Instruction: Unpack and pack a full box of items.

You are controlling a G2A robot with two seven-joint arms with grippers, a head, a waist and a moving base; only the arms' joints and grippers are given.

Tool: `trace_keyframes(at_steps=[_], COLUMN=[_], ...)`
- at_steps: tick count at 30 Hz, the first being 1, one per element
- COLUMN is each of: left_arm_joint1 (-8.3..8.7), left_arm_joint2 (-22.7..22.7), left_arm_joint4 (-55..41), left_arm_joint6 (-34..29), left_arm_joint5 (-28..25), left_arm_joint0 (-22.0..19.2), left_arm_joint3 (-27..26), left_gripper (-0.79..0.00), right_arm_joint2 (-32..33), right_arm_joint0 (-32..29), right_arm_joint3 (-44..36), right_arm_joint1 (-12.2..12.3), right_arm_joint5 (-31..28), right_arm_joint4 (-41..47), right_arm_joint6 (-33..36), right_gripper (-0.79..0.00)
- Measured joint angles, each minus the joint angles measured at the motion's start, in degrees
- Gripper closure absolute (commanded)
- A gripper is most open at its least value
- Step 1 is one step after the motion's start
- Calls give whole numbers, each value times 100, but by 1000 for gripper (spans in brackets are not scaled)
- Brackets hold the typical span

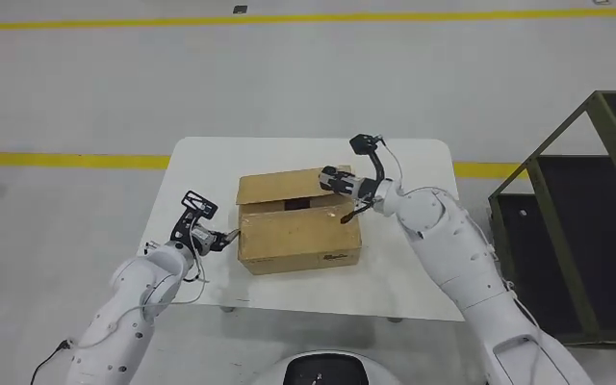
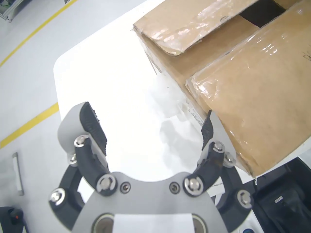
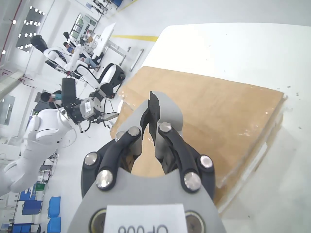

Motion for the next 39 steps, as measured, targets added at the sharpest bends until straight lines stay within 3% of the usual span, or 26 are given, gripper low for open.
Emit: trace_keyframes(at_steps=[6,15,25,39], left_arm_joint1=[-15,-33,23,-156], left_arm_joint2=[3,3,-298,382], left_arm_joint4=[87,108,79,95], left_arm_joint6=[-28,-65,-499,283], left_arm_joint5=[91,83,-11,168], left_arm_joint0=[-103,-153,262,-296], left_arm_joint3=[174,202,-123,802], left_gripper=[-785,-785,-785,-785], right_arm_joint2=[-630,-989,-1043,-1001], right_arm_joint0=[77,135,236,240], right_arm_joint3=[418,877,1157,1220], right_arm_joint1=[-209,-399,-505,-562], right_arm_joint5=[15,198,73,-8], right_arm_joint4=[-336,-635,-648,-704], right_arm_joint6=[-396,-948,-1075,-970], right_gripper=[0,0,0,0])
